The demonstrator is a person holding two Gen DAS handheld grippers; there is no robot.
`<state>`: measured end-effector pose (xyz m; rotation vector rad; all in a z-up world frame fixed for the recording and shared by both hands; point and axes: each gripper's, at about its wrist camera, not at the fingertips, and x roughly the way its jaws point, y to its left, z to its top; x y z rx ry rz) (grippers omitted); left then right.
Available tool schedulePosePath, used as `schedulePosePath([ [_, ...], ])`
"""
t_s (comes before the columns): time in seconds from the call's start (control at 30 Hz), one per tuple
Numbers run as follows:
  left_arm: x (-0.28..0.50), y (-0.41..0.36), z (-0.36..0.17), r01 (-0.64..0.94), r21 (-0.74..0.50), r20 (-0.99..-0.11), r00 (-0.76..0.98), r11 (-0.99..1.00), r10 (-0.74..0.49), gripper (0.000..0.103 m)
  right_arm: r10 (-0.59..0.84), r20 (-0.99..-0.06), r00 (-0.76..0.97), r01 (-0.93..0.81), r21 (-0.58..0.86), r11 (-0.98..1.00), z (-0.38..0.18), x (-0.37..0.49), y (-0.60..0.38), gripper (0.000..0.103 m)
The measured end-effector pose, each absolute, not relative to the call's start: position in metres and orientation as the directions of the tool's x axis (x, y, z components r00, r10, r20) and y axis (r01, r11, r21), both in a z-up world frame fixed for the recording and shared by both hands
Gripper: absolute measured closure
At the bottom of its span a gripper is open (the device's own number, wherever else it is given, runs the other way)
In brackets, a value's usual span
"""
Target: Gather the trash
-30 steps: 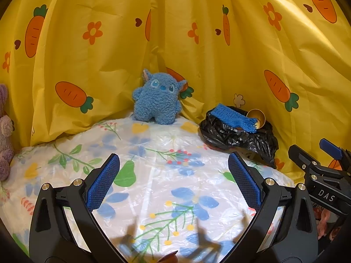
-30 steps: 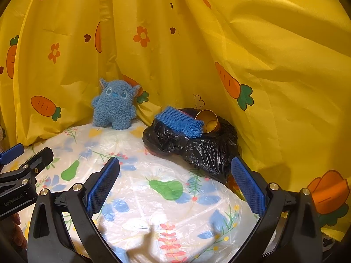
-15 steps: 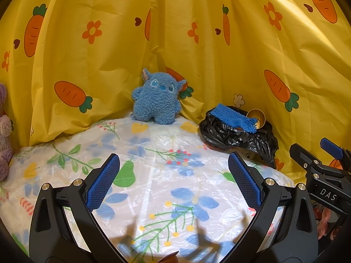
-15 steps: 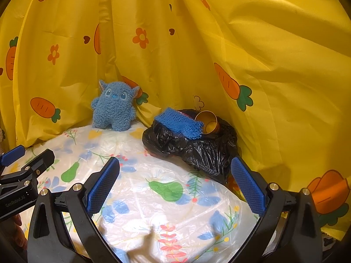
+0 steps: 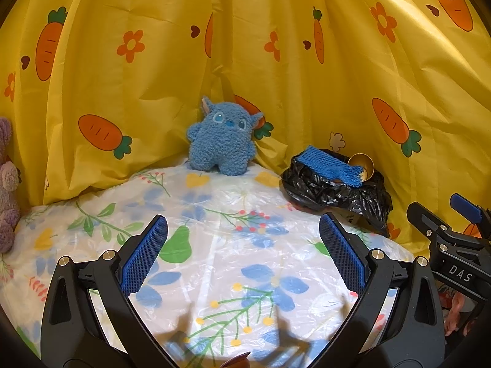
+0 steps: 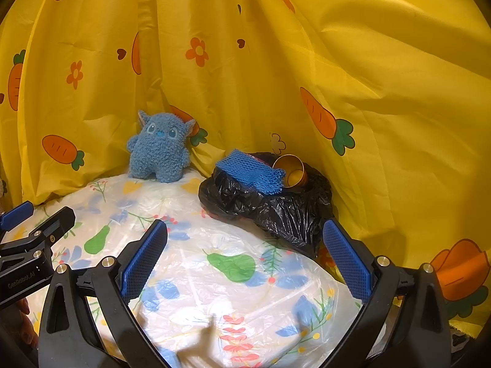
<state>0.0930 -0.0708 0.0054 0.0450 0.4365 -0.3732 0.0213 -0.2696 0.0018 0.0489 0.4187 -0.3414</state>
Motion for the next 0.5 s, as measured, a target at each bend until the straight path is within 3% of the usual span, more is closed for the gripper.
schedulePosePath([
  [0.5,0.096,-0.0701,0.004,0.357,-0.034,-0.422,0.841,0.933,-0.337,0.005,-0.317,-0.409,0.856,0.338,-0.022,0.941,0.0009,0.0236,-0.2686,0.006],
])
